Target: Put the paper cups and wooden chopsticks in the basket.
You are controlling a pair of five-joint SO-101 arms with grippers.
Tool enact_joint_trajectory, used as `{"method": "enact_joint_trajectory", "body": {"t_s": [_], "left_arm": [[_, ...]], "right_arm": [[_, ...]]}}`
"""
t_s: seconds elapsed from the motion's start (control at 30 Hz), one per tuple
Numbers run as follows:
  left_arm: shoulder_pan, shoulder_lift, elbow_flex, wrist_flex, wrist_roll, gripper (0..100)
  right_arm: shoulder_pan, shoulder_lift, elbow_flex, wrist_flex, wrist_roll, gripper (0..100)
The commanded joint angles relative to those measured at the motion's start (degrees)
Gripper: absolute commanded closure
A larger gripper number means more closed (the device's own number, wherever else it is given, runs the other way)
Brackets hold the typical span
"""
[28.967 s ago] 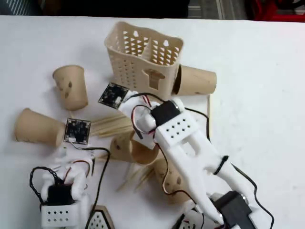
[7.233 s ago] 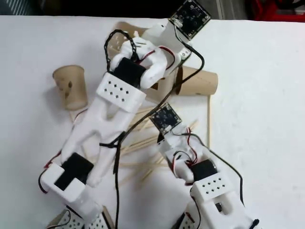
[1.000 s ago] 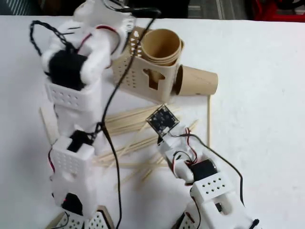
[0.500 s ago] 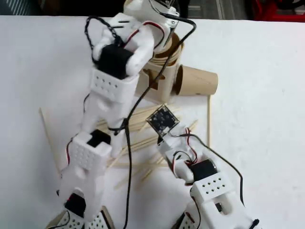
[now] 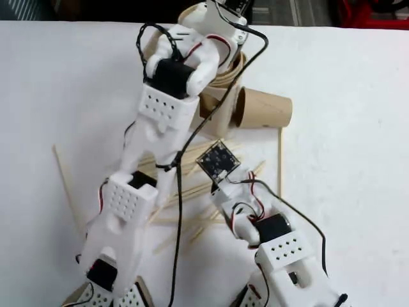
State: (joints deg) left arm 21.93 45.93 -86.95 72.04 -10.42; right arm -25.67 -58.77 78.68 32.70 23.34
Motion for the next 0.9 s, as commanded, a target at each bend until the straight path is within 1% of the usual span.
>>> {"method": "enact_joint_trajectory", "body": {"t_s": [0.0, 0.1, 0.17, 0.4, 0.6, 0.67, 0.73, 0.8, 0.87], "left_arm": [[0.9, -1.2, -4.5, 5.3, 1.7, 79], [0.8, -1.4, -9.1, 9.1, 3.6, 79], [0.8, -3.4, -8.7, 10.6, 3.4, 79], [1.3, -14.5, -8.4, 20.0, 3.4, 79], [2.1, -23.7, -8.4, 29.8, 3.4, 79], [1.0, -26.2, -7.7, 30.6, 3.4, 79], [-2.2, -28.8, -5.7, 30.6, 3.5, 82], [-4.6, -32.1, -2.8, 30.6, 3.4, 83], [-6.0, -35.9, 2.0, 30.6, 3.4, 83]], "right_arm": [[0.0, -1.1, -0.5, -1.0, 0.6, 97.4], [0.0, -1.1, -0.5, -1.0, 0.6, 97.4], [0.0, -1.1, -0.5, -1.0, 0.6, 97.4], [-0.2, -1.1, -0.5, -1.0, 0.6, 97.4], [-0.2, -1.1, -0.5, -1.0, 0.6, 97.4], [-0.2, -1.1, -0.5, -1.0, 0.6, 97.4], [-0.3, -1.1, -0.5, -1.0, 0.6, 97.4], [-0.3, -1.1, -0.5, -1.0, 0.6, 97.4], [-0.3, -1.1, -0.5, -1.0, 0.6, 97.4]]}}
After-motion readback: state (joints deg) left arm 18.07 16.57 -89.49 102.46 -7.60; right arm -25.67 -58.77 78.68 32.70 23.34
